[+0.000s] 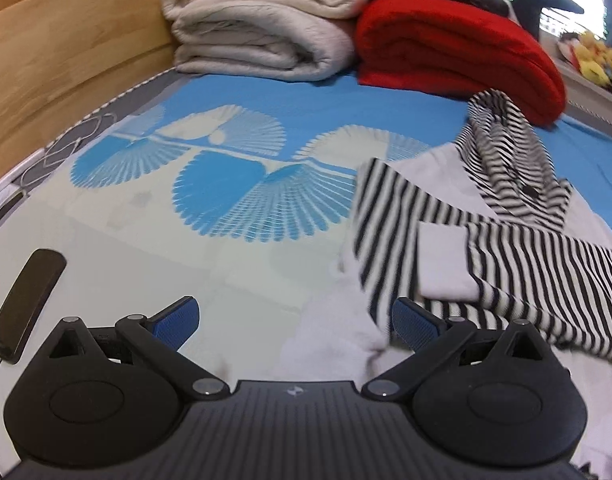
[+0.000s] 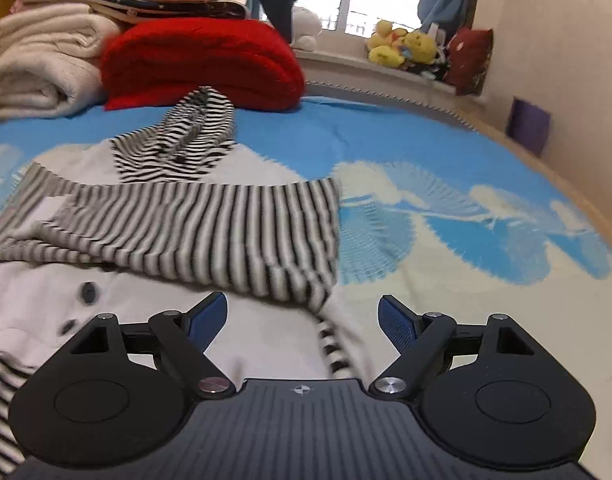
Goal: Fold small clothes
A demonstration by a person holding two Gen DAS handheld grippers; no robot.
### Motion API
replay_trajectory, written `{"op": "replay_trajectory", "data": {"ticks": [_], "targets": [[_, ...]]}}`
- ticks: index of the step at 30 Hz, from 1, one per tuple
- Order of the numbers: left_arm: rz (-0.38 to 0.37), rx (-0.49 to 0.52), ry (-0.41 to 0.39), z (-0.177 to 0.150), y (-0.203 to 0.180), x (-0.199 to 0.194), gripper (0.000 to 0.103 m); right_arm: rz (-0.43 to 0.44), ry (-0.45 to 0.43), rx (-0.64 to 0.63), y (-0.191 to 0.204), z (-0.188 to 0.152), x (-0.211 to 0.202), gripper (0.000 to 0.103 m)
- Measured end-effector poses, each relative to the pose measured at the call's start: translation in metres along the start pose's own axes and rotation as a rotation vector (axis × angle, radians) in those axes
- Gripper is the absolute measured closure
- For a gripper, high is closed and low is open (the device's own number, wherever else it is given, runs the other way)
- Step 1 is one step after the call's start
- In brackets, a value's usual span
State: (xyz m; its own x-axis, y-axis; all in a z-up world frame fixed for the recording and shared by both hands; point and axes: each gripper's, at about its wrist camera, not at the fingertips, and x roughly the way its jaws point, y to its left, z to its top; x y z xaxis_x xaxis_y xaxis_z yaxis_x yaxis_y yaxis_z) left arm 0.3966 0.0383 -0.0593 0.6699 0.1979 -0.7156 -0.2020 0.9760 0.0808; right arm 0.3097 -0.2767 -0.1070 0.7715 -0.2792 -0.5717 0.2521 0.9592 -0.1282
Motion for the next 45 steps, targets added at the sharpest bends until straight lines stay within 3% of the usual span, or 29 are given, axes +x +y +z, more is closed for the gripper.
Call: {"op": "replay_trajectory", "data": {"ticks": [8, 21, 45], "targets": [[-0.035, 0.026, 0.012, -0.003, -0.013, 0.003, 0.0, 0.03, 0.113, 0.167, -0.026, 0.001, 0.018, 0.019], [-0.102, 0.055, 0.023, -0.008, -0.017, -0.002, 0.0, 0.037, 0.127, 0.157, -0.021, -0.001, 0.018, 0.019], [-0.101, 0.075, 0.04, -0.012, -0.019, 0.002, 0.0, 0.063, 0.156, 0.109, 0.004, 0.002, 0.022, 0.019]]}}
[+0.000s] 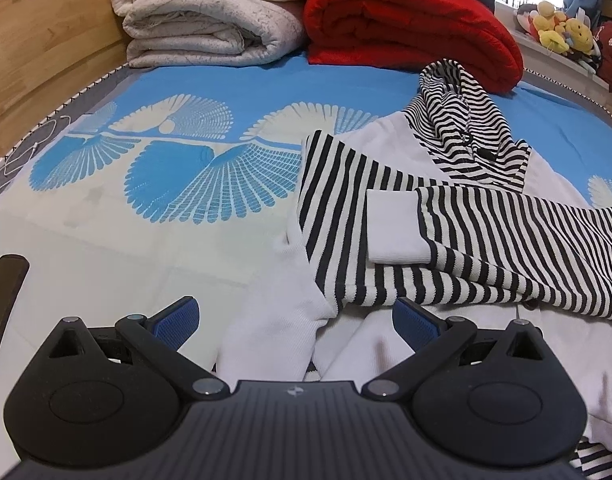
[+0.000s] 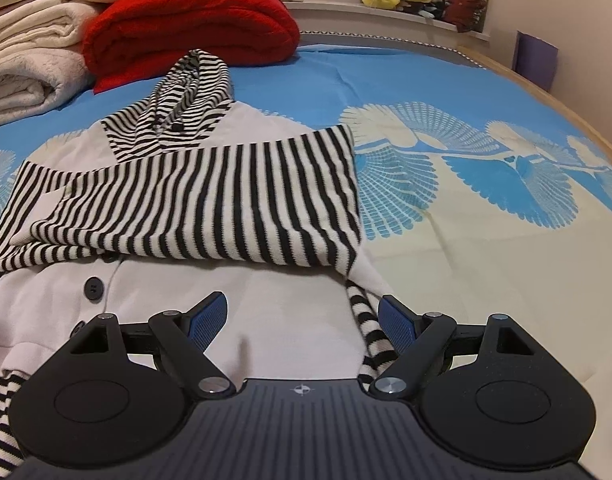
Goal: Fold small clothes
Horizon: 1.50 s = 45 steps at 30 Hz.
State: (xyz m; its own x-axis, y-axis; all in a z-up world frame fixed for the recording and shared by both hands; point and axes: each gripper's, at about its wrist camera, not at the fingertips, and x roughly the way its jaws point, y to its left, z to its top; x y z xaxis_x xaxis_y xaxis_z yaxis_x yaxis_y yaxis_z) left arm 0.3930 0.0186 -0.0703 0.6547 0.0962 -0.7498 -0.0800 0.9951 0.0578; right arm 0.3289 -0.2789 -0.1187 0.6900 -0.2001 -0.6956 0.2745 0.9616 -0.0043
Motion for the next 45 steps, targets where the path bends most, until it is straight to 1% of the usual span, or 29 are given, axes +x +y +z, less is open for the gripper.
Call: {"op": "replay_trajectory", "data": {"ticks": [12, 16, 18, 19, 21, 23, 24, 25, 26, 28, 29, 31, 32, 34, 36, 37, 38, 40, 41, 43, 45], "targets": [[0.006, 0.008, -0.001, -0.001, -0.002, 0.002, 0.0, 0.011, 0.017, -0.027, 0.005, -0.002, 0.0, 0.019], [0.004, -0.006, -0.01, 0.001, 0.001, 0.0, 0.0, 0.016, 0.018, -0.03, 0.006, -0.002, -0.001, 0.019], [-0.009, -0.013, -0.015, 0.005, 0.004, -0.006, 0.0, 0.025, 0.013, -0.025, 0.006, -0.002, -0.003, 0.019], [-0.03, -0.021, -0.024, 0.009, 0.007, -0.014, 0.0, 0.036, 0.0, -0.01, 0.004, 0.0, -0.008, 0.02], [-0.079, -0.045, -0.081, 0.021, 0.018, -0.037, 0.0, 0.09, -0.058, 0.025, -0.004, 0.01, -0.03, 0.021], [-0.137, -0.066, -0.155, 0.043, 0.029, -0.065, 0.0, 0.163, -0.171, 0.085, -0.02, 0.034, -0.069, 0.019], [-0.158, -0.062, -0.191, 0.057, 0.032, -0.076, 0.0, 0.192, -0.212, 0.113, -0.026, 0.049, -0.084, 0.018], [-0.17, -0.04, -0.234, 0.078, 0.031, -0.087, 0.0, 0.235, -0.263, 0.133, -0.033, 0.073, -0.101, 0.016], [-0.175, -0.009, -0.276, 0.096, 0.027, -0.094, 0.0, 0.259, -0.307, 0.138, -0.037, 0.097, -0.113, 0.014], [-0.166, 0.061, -0.361, 0.14, 0.01, -0.099, 0.0, 0.285, -0.386, 0.14, -0.035, 0.149, -0.125, 0.011], [-0.161, 0.088, -0.384, 0.164, -0.002, -0.093, 0.0, 0.29, -0.411, 0.145, -0.031, 0.176, -0.124, 0.01], [-0.174, 0.123, -0.382, 0.208, -0.028, -0.065, 0.0, 0.284, -0.436, 0.15, -0.015, 0.234, -0.104, 0.01], [-0.184, 0.132, -0.36, 0.227, -0.042, -0.044, 0.0, 0.27, -0.439, 0.15, -0.004, 0.26, -0.085, 0.009], [-0.178, 0.114, -0.283, 0.257, -0.068, 0.015, 0.0, 0.251, -0.407, 0.151, 0.016, 0.3, -0.036, 0.009], [-0.19, 0.057, -0.195, 0.269, -0.085, 0.072, 0.0, 0.191, -0.336, 0.211, 0.03, 0.324, 0.028, 0.009], [-0.211, 0.032, -0.147, 0.272, -0.093, 0.102, 0.0, 0.184, -0.289, 0.246, 0.035, 0.329, 0.061, 0.009], [-0.227, 0.01, -0.105, 0.271, -0.1, 0.131, 0.0, 0.195, -0.233, 0.272, 0.039, 0.329, 0.096, 0.009], [-0.234, 0.004, -0.054, 0.266, -0.116, 0.18, 0.0, 0.198, -0.11, 0.303, 0.049, 0.324, 0.162, 0.009], [-0.227, 0.01, -0.044, 0.263, -0.122, 0.2, 0.0, 0.184, -0.069, 0.317, 0.053, 0.317, 0.191, 0.009], [-0.213, 0.035, -0.021, 0.261, -0.138, 0.237, 0.0, 0.15, -0.014, 0.323, 0.067, 0.306, 0.24, 0.009], [-0.207, 0.045, 0.002, 0.257, -0.146, 0.262, 0.0, 0.136, 0.021, 0.308, 0.08, 0.298, 0.279, 0.009]]}}
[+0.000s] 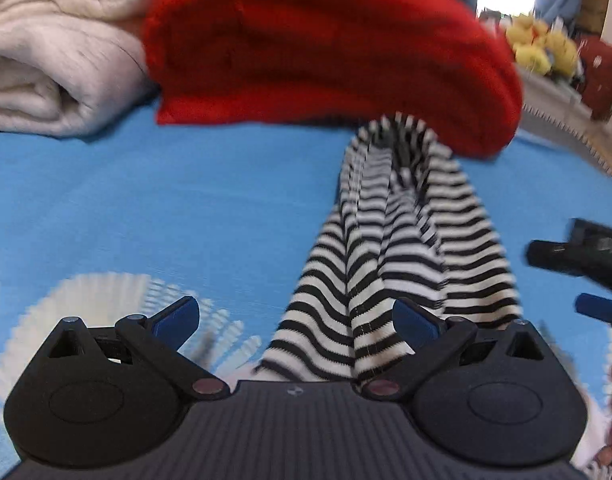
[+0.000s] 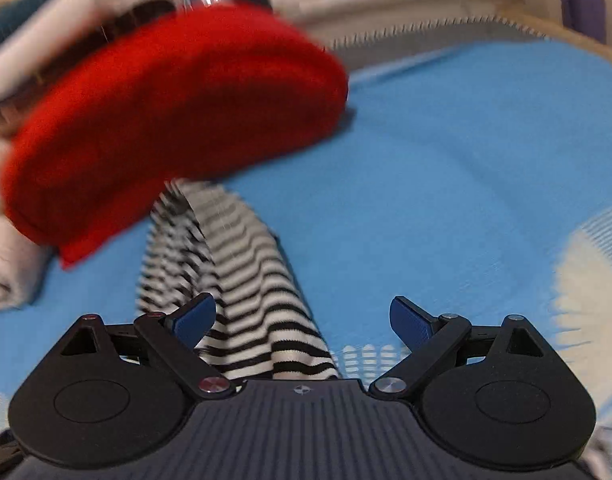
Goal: Fold small clothes
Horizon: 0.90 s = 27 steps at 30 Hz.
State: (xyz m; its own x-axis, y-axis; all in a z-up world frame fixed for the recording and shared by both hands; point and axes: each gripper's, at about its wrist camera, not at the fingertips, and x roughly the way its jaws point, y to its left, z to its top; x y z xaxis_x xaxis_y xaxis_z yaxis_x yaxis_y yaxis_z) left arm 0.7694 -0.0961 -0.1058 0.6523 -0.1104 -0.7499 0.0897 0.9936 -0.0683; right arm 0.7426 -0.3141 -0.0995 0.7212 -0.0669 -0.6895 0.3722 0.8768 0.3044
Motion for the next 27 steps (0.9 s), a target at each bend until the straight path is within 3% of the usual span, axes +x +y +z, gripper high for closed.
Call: {"op": "replay_trajectory", "data": {"ticks": [2, 3, 4, 5, 8, 10, 11, 12, 14, 16, 17, 18, 20, 21, 24, 27], "targets": [[-0.022, 0.001, -0.01, -0.003, -0.005, 0.018, 0.009, 0.001, 0.01, -0.011, 0.01, -0.011, 0.028, 0.012], [-0.03, 0.016, -0.021, -0.004, -0.01, 0.02, 0.061, 0.016, 0.005, -0.046, 0.016, -0.017, 0.038, 0.04], [-0.061, 0.046, -0.006, -0.005, -0.014, 0.023, 0.098, 0.039, 0.0, -0.114, 0.024, -0.022, 0.043, 0.073], [-0.069, 0.048, -0.004, -0.006, -0.015, 0.02, 0.102, 0.044, 0.007, -0.181, 0.032, -0.021, 0.044, 0.099], [-0.181, 0.043, -0.125, -0.013, 0.001, -0.033, 0.102, 0.1, -0.177, -0.249, 0.037, -0.024, -0.009, 0.102], [-0.273, 0.097, -0.186, -0.035, 0.023, -0.086, 0.102, 0.215, -0.281, -0.325, 0.023, -0.031, -0.071, 0.102], [-0.279, 0.152, -0.205, -0.057, 0.037, -0.115, 0.102, 0.283, -0.315, -0.392, 0.012, -0.043, -0.106, 0.102], [-0.274, 0.193, -0.199, -0.082, 0.05, -0.137, 0.101, 0.339, -0.342, -0.465, -0.004, -0.062, -0.144, 0.102], [-0.256, 0.277, -0.114, -0.141, 0.078, -0.17, 0.093, 0.416, -0.293, -0.571, -0.044, -0.108, -0.199, 0.099], [-0.237, 0.284, 0.009, -0.192, 0.11, -0.192, 0.039, 0.399, -0.098, -0.655, -0.088, -0.162, -0.228, 0.064], [-0.221, 0.267, 0.024, -0.207, 0.122, -0.201, 0.028, 0.335, -0.008, -0.672, -0.106, -0.185, -0.235, 0.028], [-0.188, 0.246, 0.012, -0.218, 0.134, -0.212, 0.016, 0.259, 0.047, -0.692, -0.121, -0.204, -0.24, 0.022], [-0.158, 0.202, -0.046, -0.221, 0.15, -0.23, 0.014, 0.161, 0.007, -0.711, -0.136, -0.222, -0.256, 0.025], [-0.165, 0.171, -0.068, -0.215, 0.155, -0.235, 0.013, 0.161, -0.029, -0.698, -0.136, -0.22, -0.265, 0.024], [-0.257, 0.057, -0.116, -0.188, 0.149, -0.246, 0.011, 0.244, -0.133, -0.61, -0.114, -0.198, -0.284, 0.023], [-0.319, 0.101, -0.164, -0.17, 0.115, -0.241, 0.003, 0.348, -0.142, -0.627, -0.069, -0.191, -0.274, 0.021]]}}
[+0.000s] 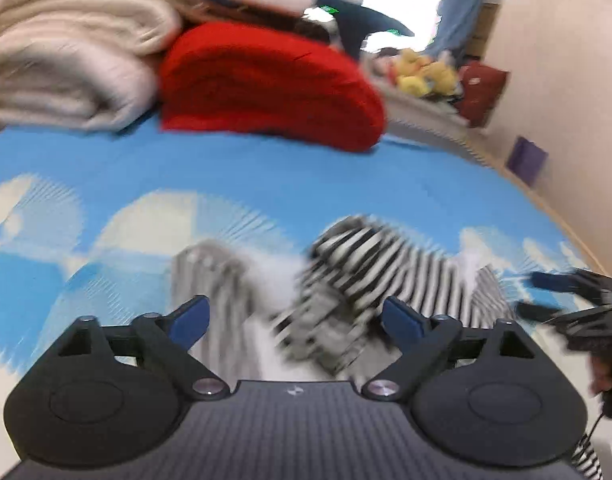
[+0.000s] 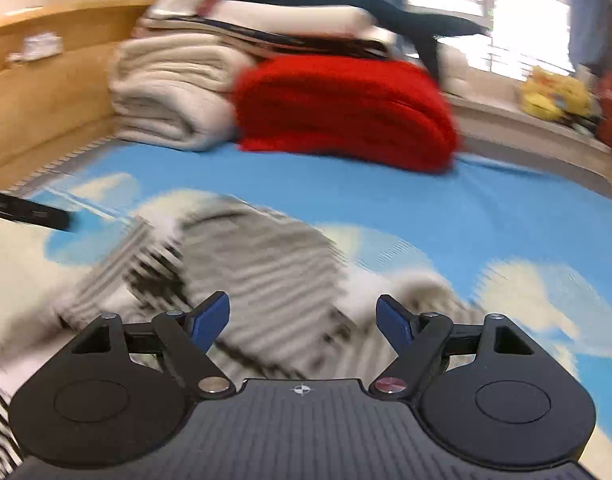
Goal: Fold small clothes
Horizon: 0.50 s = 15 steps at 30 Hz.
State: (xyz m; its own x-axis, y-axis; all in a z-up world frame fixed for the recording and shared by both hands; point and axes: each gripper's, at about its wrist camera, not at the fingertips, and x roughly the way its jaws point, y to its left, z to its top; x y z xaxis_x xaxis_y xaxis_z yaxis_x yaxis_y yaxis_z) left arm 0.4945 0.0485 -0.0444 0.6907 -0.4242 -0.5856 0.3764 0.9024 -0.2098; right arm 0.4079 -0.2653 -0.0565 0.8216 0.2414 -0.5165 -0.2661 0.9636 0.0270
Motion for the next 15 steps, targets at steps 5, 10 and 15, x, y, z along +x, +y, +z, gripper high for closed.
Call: {"op": "replay_trajectory", "data": {"ticks": [5, 10, 15], "targets": [[0.004, 0.126, 0.08, 0.019, -0.035, 0.069, 0.001, 0.109, 0.173, -0.126, 0.051, 0.008, 0.081, 0.019], [-0.051, 0.032, 0.235, 0.025, -0.019, 0.132, 0.014, 0.002, 0.215, -0.27, 0.066, 0.016, 0.128, 0.097], [0.014, 0.044, 0.106, 0.093, -0.022, 0.165, 0.096, -0.27, 0.019, -0.151, 0.005, 0.121, 0.146, 0.098]]}}
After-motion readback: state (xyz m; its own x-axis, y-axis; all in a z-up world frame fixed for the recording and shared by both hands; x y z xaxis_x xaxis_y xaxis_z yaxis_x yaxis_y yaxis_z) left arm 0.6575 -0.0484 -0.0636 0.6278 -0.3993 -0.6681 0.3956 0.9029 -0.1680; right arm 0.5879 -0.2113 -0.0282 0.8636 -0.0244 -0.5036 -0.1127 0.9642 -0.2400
